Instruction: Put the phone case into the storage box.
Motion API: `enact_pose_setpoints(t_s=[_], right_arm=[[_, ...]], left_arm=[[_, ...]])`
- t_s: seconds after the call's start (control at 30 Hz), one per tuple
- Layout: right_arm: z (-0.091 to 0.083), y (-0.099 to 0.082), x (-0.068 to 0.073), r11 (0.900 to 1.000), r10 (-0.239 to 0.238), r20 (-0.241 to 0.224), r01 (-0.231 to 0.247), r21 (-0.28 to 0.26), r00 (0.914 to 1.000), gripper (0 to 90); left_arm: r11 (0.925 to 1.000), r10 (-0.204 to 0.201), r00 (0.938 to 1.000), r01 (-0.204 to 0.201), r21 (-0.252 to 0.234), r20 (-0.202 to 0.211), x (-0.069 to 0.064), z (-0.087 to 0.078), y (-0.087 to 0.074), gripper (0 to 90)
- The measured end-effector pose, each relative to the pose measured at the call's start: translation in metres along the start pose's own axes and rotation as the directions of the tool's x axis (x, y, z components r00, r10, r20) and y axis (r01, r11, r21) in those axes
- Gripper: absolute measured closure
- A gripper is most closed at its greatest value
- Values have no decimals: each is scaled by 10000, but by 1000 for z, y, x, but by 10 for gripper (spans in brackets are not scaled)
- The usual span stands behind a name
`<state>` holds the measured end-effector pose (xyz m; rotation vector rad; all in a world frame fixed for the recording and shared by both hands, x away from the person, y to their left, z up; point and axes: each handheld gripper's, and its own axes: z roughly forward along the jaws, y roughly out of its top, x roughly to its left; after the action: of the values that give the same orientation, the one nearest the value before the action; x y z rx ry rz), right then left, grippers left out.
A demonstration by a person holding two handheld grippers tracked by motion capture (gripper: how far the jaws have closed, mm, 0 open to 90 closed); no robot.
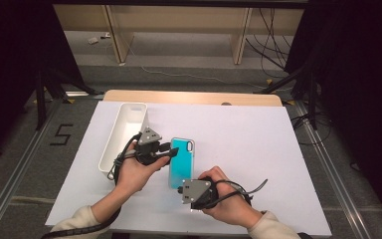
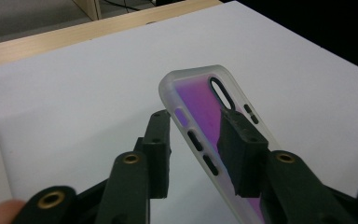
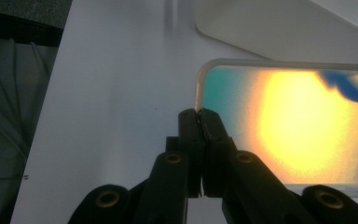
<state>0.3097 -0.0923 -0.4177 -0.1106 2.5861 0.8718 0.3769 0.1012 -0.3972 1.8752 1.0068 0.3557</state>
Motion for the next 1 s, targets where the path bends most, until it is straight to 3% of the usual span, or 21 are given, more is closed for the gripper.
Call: enact_pose_setpoints(t_s=[0.13, 0.17, 0.23, 0.27, 0.33, 0.5, 0.63, 0.67, 0.83, 0.9, 0.97, 1.0], right_arm=[[2, 0, 0, 9998, -111, 10, 111, 138, 9999, 896], [2, 1, 2, 9994, 264, 74, -266, 242, 9996, 896], [5, 0, 1, 10000, -43, -82, 44, 81, 10000, 896], [5, 0, 1, 9998, -84, 127, 82, 160, 9999, 896], [6, -1, 2, 9993, 157, 3, -157, 346, 9999, 896], [11, -1, 0, 9996, -244, 18, 243, 171, 9997, 897], [13, -1, 2, 9997, 23, -25, -23, 229, 10000, 896], [14, -1, 0, 9996, -233, -131, 235, 145, 9996, 896], [15, -1, 0, 9995, -165, 180, 160, 279, 9997, 895], [16, -1, -1, 9998, -104, 15, 104, 150, 9999, 888], [16, -3, -3, 10000, -9, -98, 9, 12, 10000, 865], [15, -3, -3, 9999, 131, 153, -132, 55, 9998, 826]], left_arm=[[9993, -366, 9989, 368, -56, 292, 0, -2, 0, 692], [9993, -377, 9987, 380, -69, 329, 0, -2, 0, 701], [9987, -480, 9976, 487, -135, 508, -1, -3, 0, 718], [9978, -601, 9965, 616, -236, 586, -2, -3, 0, 727], [9974, -629, 9952, 653, -290, 750, -3, -4, 0, 742], [9944, -887, 9901, 943, -473, 1091, -7, -7, 0, 786], [9930, -943, 9853, 1033, -568, 1426, -8, -9, 0, 812], [9918, -1071, 9845, 1156, -549, 1387, -10, -10, 0, 818], [9919, -967, 9847, 1073, -675, 1450, -10, -12, 1, 825], [9909, -977, 9829, 1107, -769, 1559, -10, -12, 0, 826], [9918, -879, 9860, 998, -793, 1417, -11, -13, 1, 827], [9924, -782, 9875, 901, -834, 1367, -10, -14, 1, 827]])
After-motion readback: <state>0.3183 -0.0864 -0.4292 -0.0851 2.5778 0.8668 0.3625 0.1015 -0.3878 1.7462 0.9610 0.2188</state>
